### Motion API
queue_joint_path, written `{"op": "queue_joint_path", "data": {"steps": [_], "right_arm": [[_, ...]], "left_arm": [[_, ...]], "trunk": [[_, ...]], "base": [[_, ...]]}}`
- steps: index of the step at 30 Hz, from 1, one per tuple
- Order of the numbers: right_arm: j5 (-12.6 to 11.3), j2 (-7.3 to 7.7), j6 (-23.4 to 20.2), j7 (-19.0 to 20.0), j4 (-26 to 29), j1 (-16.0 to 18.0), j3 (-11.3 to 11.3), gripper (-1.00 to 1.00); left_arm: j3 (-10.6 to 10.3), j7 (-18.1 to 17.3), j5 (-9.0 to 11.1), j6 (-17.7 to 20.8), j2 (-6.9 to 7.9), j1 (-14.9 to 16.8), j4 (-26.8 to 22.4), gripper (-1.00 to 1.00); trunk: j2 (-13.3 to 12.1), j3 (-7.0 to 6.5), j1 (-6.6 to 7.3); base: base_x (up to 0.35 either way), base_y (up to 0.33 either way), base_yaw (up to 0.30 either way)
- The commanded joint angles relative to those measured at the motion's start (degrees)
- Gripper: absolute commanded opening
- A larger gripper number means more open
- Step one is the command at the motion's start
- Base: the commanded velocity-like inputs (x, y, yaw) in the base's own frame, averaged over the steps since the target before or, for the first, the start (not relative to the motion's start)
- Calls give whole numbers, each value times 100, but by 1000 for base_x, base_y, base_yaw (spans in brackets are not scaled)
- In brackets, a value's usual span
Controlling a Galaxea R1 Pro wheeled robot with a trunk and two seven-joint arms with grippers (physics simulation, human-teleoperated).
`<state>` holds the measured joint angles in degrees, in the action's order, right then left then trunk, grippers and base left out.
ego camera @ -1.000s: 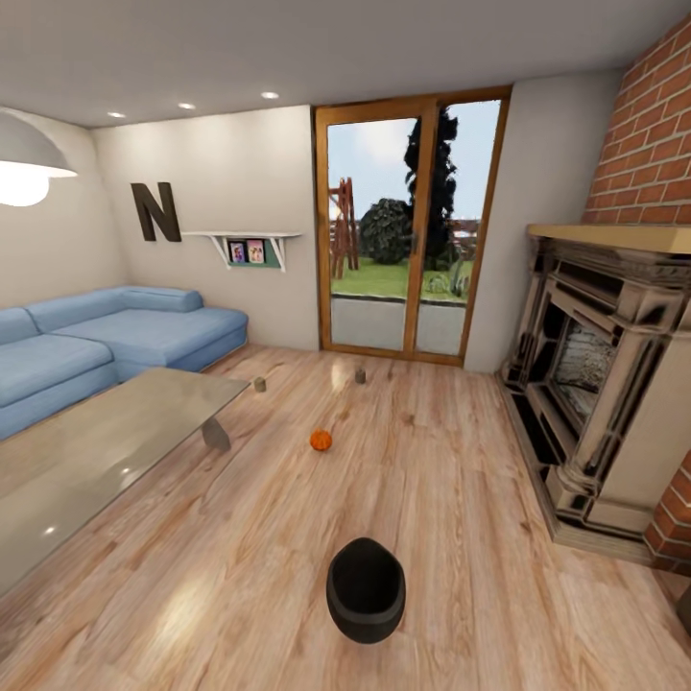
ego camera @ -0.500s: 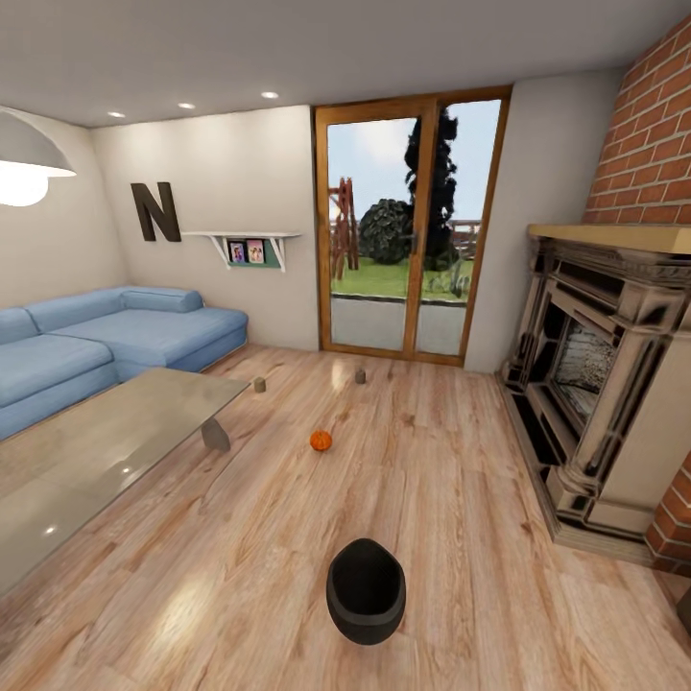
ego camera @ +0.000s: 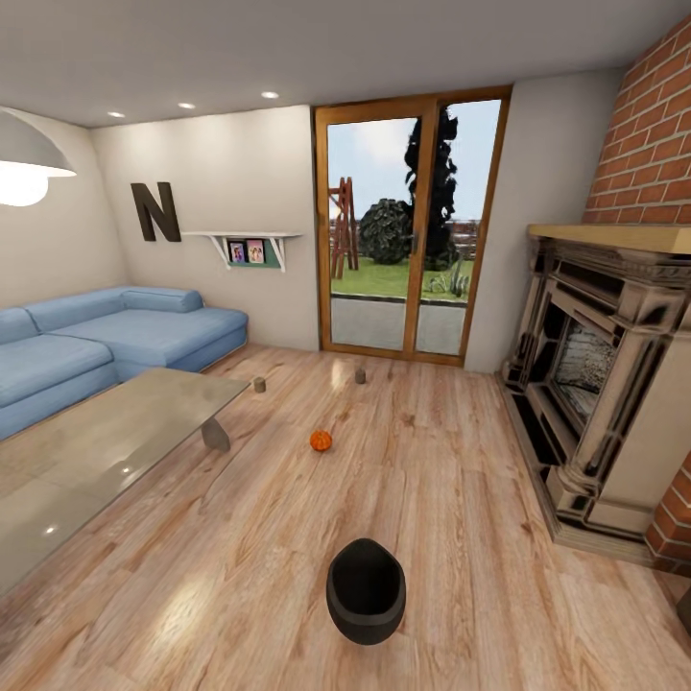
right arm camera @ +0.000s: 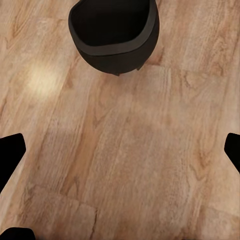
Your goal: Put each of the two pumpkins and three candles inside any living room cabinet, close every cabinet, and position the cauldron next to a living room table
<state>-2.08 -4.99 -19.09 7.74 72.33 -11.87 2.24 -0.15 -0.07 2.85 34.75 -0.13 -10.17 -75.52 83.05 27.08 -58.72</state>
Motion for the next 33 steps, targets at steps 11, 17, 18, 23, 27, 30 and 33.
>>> {"op": "queue_joint_path", "data": {"steps": [11, 17, 18, 23, 27, 30, 33], "right_arm": [[-132, -37, 146, 77, 145, 73, 76, 100], [-152, -45, 185, 61, 184, 526, 82, 100], [-152, -45, 98, 59, 186, 591, 84, 100], [-153, -46, -394, 43, 199, 1076, 97, 100], [-155, -51, -800, 25, 202, 1450, 94, 100], [-156, -54, -997, 14, 202, 1744, 93, 100], [-147, -55, -1146, 6, 172, 1956, 92, 100]], "left_arm": [[-9, -26, 26, 27, -30, -195, -203, 100], [-6, -35, 27, 193, -50, 115, -351, 100], [-5, -34, 26, 257, -51, 197, -356, 100], [-3, -30, 51, 666, -66, 817, -365, 100], [-3, -29, 88, 956, -100, 1322, -327, 100], [0, -23, 130, 1264, -118, 1765, -291, 100], [4, -18, 144, 1412, -175, 2117, -88, 100]], "trunk": [[3, 4, -1], [3, 4, -1], [3, 4, -1], [3, 4, -1], [3, 4, -1], [3, 4, -1], [3, 4, -1]], "base": [[0, 0, 0], [0, 0, 0], [0, 0, 0], [0, 0, 0], [0, 0, 0], [0, 0, 0], [0, 0, 0]]}}
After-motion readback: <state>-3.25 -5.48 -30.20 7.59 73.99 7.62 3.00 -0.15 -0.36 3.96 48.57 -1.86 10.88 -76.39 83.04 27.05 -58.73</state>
